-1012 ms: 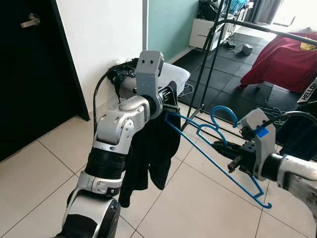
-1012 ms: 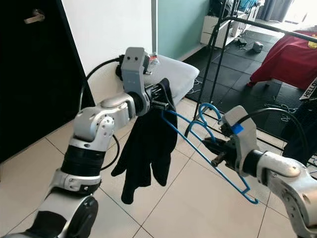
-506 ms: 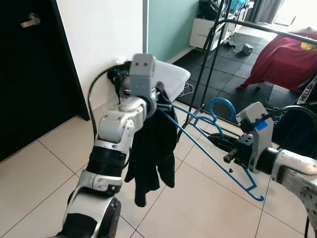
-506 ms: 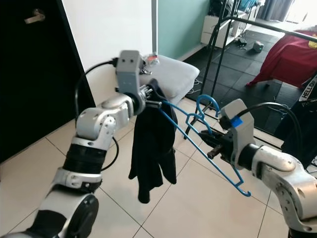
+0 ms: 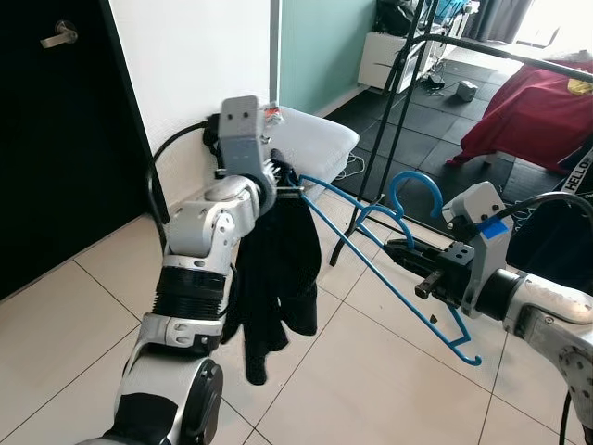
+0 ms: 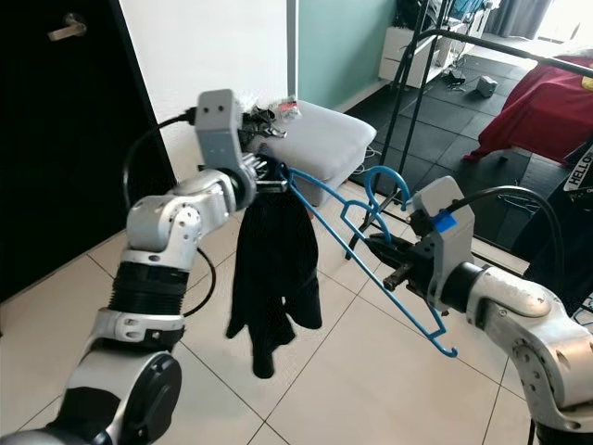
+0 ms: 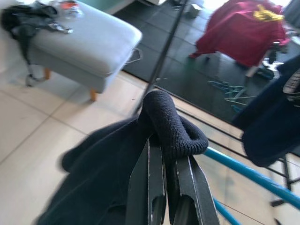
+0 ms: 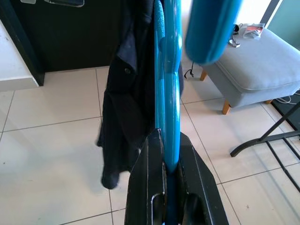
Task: Hang hanger
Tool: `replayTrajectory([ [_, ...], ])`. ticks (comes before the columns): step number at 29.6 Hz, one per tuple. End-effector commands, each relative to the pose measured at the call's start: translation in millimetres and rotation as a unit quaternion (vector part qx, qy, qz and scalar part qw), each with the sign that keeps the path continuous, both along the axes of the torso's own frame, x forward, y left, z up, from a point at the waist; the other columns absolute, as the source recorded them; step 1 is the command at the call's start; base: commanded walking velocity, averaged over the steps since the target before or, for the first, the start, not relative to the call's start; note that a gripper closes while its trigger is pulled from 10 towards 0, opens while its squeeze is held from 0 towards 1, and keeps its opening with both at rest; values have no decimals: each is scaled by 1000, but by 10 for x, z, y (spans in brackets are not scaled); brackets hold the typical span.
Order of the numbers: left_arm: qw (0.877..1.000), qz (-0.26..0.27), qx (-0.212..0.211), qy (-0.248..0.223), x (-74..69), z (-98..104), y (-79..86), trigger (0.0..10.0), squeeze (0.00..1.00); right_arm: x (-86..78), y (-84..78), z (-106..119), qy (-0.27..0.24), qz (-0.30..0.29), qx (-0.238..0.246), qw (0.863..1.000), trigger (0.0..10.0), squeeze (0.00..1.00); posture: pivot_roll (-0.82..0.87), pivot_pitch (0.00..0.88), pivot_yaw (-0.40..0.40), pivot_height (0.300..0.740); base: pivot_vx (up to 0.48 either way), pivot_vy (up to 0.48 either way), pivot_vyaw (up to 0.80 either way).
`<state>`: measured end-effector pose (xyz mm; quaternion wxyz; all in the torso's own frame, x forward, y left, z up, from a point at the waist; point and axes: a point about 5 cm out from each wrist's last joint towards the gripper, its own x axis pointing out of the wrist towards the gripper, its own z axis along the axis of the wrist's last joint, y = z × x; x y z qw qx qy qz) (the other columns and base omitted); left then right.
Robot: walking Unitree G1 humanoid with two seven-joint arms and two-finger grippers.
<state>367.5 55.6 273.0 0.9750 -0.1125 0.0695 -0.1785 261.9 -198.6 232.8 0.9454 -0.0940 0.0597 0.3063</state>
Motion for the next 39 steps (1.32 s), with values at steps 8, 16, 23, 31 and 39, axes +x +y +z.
replayTrajectory([
  [8,998,-4,22,-55,28,191,-24,10000,0,-59,58,-47,12,37,-19,999,10000,0,-52,84,-8,740,0,0,0],
  [16,994,31,72,-81,93,209,141,10000,0,-174,-8,-40,23,58,-25,998,10000,0,-53,87,-7,740,0,0,0],
  [23,990,36,95,-94,107,215,217,10000,0,-336,-214,57,26,74,-21,997,10000,0,-60,95,-11,740,0,0,0],
  [31,993,-24,54,-101,-10,290,15,10000,0,-275,-260,58,18,48,-35,998,10000,0,-57,95,-9,740,0,0,0],
  [39,992,-37,52,-105,-32,298,-2,10000,0,-239,-309,82,13,30,-40,999,10000,0,-55,90,-10,740,0,0,0],
])
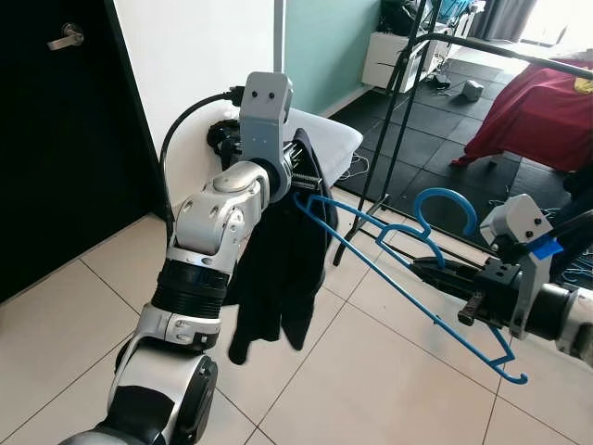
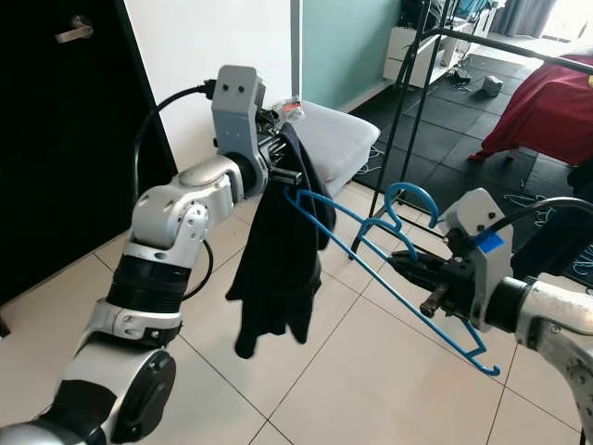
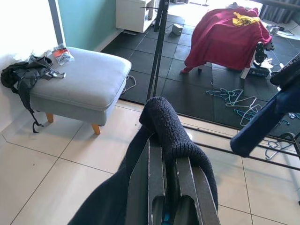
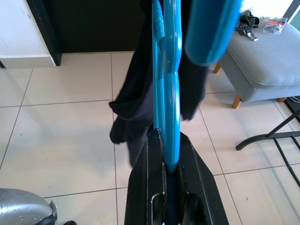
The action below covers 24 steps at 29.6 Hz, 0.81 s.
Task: Hang hanger
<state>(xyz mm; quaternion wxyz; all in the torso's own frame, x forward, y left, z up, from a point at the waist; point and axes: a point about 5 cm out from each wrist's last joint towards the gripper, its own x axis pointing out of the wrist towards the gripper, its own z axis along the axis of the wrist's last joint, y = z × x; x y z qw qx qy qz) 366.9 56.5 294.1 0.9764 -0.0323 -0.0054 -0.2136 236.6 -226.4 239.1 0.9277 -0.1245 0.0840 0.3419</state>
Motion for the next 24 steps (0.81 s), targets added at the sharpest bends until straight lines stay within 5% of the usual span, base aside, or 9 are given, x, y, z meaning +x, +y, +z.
replayTrajectory([
  [1,1000,-7,-10,-13,-26,87,-10,10000,0,13,-31,19,-6,-9,-5,1000,10000,0,-55,90,-10,740,0,0,0],
  [13,997,-49,-54,11,-89,127,-106,10000,0,128,-53,33,-18,-41,-7,999,10000,0,-54,79,-12,740,0,0,0],
  [18,988,-102,-107,45,-154,85,-246,10000,0,149,-8,21,-21,-35,2,999,10000,0,-56,78,-11,740,0,0,0],
  [24,986,-118,-107,53,-173,51,-372,10000,0,177,37,32,-28,-26,10,999,10000,0,-56,75,-11,740,0,0,0],
])
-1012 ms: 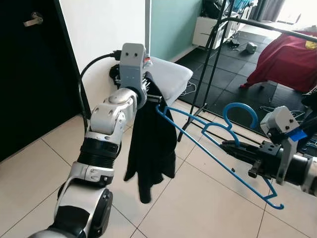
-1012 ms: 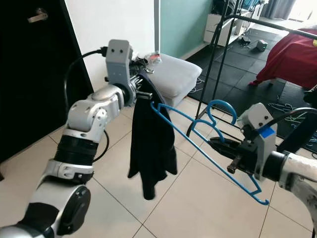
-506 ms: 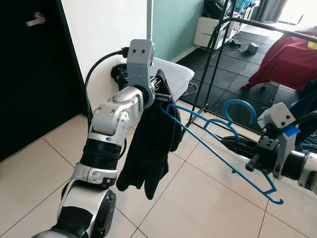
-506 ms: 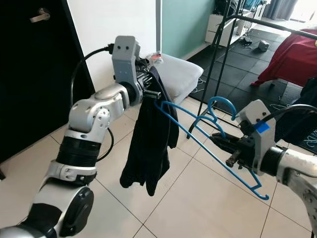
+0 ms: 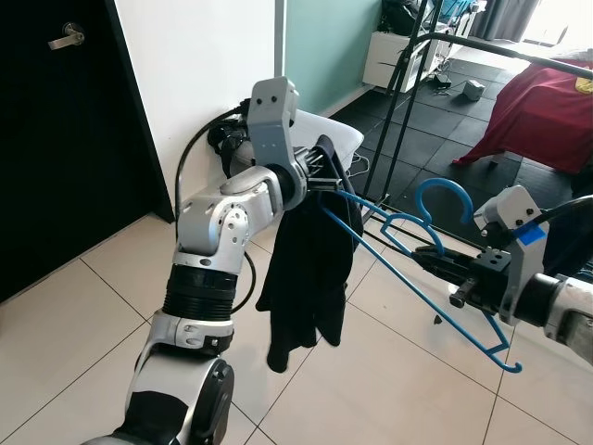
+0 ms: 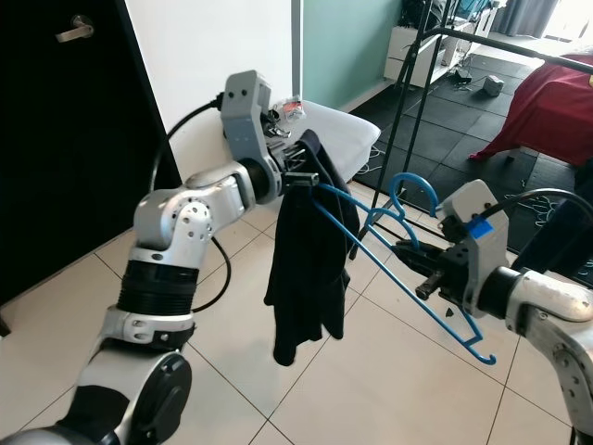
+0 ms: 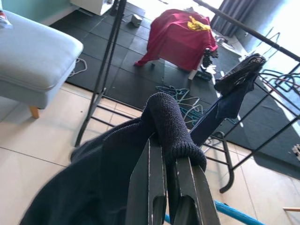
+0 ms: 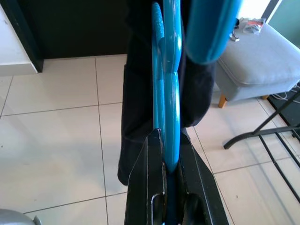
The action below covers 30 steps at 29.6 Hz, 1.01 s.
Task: Hang hanger
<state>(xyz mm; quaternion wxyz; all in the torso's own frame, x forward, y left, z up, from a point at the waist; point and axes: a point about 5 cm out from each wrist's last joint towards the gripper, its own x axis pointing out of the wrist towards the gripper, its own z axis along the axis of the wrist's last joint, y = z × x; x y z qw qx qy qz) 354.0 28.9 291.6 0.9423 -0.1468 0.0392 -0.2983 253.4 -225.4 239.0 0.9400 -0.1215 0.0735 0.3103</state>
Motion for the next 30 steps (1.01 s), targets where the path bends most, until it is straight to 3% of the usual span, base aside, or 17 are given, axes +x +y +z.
replayTrajectory([
  [1,1000,-25,-8,-15,-44,76,-97,10000,0,10,27,32,-14,6,4,1000,10000,0,-56,75,-11,740,0,0,0],
  [7,999,-38,-12,-14,-67,90,-178,10000,0,46,57,30,-18,7,7,1000,10000,0,-56,75,-11,740,0,0,0],
  [8,998,-58,-17,-16,-160,118,-303,10000,0,251,129,38,-43,-40,30,998,10000,0,-57,78,-8,740,0,0,0],
  [9,998,-64,-20,-14,-195,121,-333,10000,0,351,172,42,-55,-60,40,996,10000,0,-60,84,-3,740,0,0,0],
  [12,997,-67,-21,-13,-216,121,-342,10000,0,422,205,46,-64,-75,50,994,10000,0,-59,85,-4,740,0,0,0],
  [14,998,-65,-26,-11,-224,128,-287,10000,0,587,263,-13,-67,-103,51,991,10000,0,-49,85,-12,740,0,0,0],
  [22,995,-93,-20,-33,-278,183,-204,10000,0,753,257,-53,-68,-131,57,987,10000,0,-35,85,-22,740,0,0,0],
  [30,995,-93,10,-19,-303,10,-239,10000,0,839,409,51,-95,-92,97,986,10000,0,-33,83,-26,740,0,0,0],
])
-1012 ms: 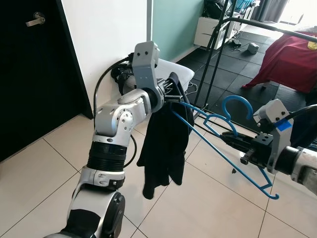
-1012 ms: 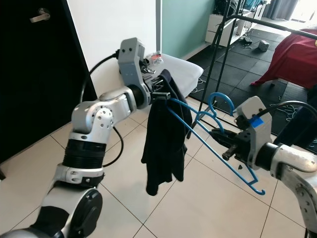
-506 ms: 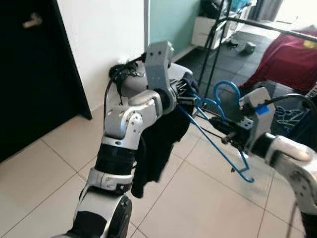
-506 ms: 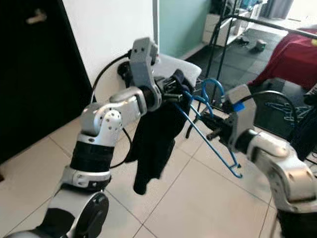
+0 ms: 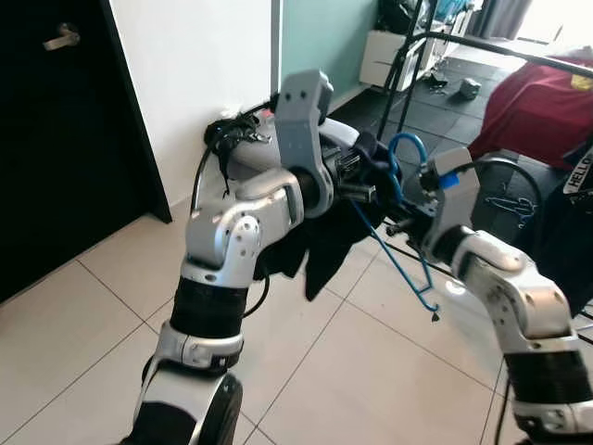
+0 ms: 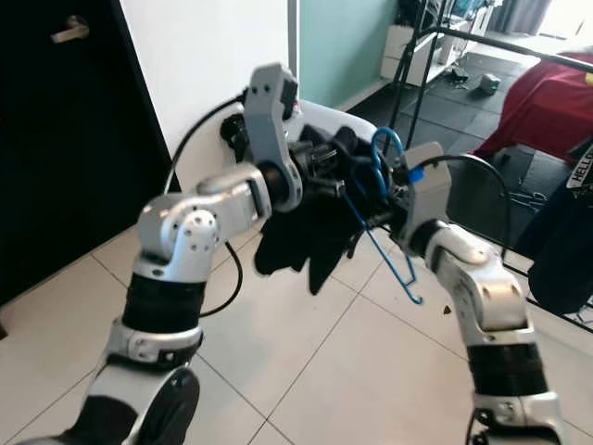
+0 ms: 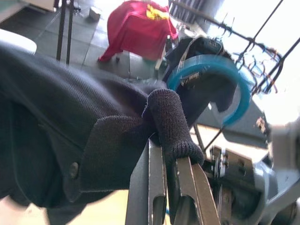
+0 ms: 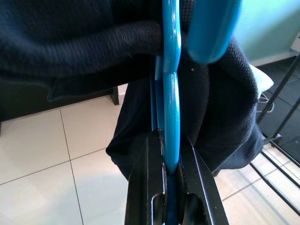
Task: Hang hanger
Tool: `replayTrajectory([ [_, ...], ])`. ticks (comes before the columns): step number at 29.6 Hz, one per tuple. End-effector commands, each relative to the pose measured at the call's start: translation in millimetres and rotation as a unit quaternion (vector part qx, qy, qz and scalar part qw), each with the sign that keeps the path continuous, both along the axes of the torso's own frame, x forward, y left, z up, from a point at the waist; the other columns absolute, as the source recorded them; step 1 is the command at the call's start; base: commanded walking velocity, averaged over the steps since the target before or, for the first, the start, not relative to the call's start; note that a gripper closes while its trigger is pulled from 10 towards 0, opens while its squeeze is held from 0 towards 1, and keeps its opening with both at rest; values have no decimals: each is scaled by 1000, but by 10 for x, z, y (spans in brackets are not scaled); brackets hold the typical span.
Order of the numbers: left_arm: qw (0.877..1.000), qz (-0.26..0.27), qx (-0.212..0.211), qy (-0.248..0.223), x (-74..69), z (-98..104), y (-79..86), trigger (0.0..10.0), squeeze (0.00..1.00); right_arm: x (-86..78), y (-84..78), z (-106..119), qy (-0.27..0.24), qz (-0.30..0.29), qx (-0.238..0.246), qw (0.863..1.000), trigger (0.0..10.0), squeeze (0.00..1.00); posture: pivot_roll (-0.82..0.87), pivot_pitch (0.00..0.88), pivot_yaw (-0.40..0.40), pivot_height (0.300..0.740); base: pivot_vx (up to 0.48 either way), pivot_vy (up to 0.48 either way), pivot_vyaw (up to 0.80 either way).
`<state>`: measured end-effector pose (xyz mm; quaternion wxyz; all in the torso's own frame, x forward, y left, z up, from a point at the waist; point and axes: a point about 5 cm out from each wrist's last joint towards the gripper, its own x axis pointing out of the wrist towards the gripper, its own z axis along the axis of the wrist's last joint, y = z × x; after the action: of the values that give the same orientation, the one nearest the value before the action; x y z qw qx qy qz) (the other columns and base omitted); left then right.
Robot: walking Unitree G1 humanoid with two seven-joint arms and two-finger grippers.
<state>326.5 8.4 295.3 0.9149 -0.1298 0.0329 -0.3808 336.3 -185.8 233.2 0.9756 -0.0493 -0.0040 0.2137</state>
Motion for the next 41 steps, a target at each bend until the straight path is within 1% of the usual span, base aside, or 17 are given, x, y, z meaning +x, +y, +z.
replayTrajectory([
  [1,1000,-7,4,3,-28,-28,-34,10000,0,9,12,109,-31,4,5,999,10000,0,-33,83,-26,740,0,0,0],
  [3,1000,1,-6,7,-33,-18,-57,10000,0,16,9,147,-45,0,10,999,10000,0,-41,88,-25,740,0,0,0],
  [6,1000,3,-11,9,-35,-11,-64,10000,0,18,2,160,-49,-3,10,999,10000,0,-41,88,-25,740,0,0,0],
  [7,1000,3,-14,8,-35,0,-65,10000,0,22,-24,181,-55,-10,15,998,10000,0,-42,89,-24,740,0,0,0],
  [9,1000,2,-12,6,-28,-3,-56,10000,0,19,-53,228,-68,-14,24,997,10000,0,-42,89,-24,740,0,0,0],
  [14,1000,-5,3,-6,-44,-52,-69,10000,0,-9,-29,321,-93,0,42,995,10000,0,-45,92,-21,740,0,0,0],
  [15,1000,-12,14,-21,-57,-72,-81,10000,1000,-23,-8,357,-104,10,48,993,10000,0,-45,92,-21,740,0,0,0],
  [18,999,-21,24,-37,-76,-97,-94,10000,1000,-47,26,395,-117,24,55,991,10000,0,-45,93,-21,740,0,0,0],
  [24,999,-21,18,-42,-77,-83,-82,10000,1000,-73,56,427,-128,36,58,989,10000,0,-46,92,-19,740,0,0,0],
  [29,998,-6,19,-63,-22,-14,28,10000,1000,-118,68,513,-152,52,66,985,10000,0,-43,91,-20,740,0,0,0],
  [34,998,-5,19,-65,-14,-5,44,10000,1000,-123,68,521,-155,54,67,984,10000,0,-43,91,-20,740,0,0,0],
  [35,997,2,22,-76,17,24,108,10000,1000,-135,56,539,-160,56,68,983,10000,0,-43,87,-22,740,0,0,0],
  [36,997,2,22,-76,17,24,108,10000,1000,-135,56,539,-160,56,68,983,10000,0,-43,87,-22,740,0,0,0],
  [37,996,12,28,-87,52,53,176,10000,1000,-148,40,557,-165,58,68,982,10000,0,-42,84,-23,740,0,0,0],
  [38,996,12,28,-87,52,53,176,10000,1000,-148,40,557,-165,58,68,982,10000,0,-42,84,-23,740,0,0,0],
  [39,994,27,34,-105,89,87,254,10000,1000,-162,24,574,-171,60,67,981,10000,0,-41,84,-24,740,0,0,0],
  [41,994,27,34,-105,89,87,254,10000,1000,-162,24,574,-171,60,67,981,10000,0,-41,84,-24,740,0,0,0],
])
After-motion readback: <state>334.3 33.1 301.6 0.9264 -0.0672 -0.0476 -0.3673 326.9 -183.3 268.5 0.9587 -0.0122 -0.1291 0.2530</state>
